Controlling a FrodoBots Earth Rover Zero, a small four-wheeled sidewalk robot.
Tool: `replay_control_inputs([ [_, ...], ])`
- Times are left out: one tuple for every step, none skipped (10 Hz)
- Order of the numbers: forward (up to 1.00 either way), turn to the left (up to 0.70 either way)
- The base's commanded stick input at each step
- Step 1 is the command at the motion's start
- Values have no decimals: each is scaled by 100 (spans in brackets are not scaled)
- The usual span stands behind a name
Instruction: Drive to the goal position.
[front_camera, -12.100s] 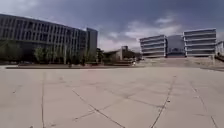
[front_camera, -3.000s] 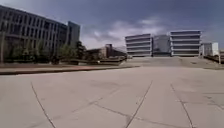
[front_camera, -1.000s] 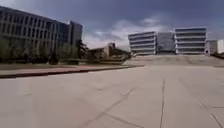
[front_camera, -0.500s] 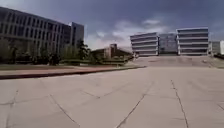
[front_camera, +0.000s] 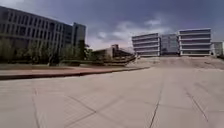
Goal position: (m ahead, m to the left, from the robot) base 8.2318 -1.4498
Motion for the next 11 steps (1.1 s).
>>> replay_control_inputs([
  [100, -1],
  [100, -1],
  [100, -1],
  [100, -1],
  [100, -1],
  [100, -1],
  [100, -1],
  [100, -1],
  [100, -1],
  [100, -1],
  [100, 6],
])
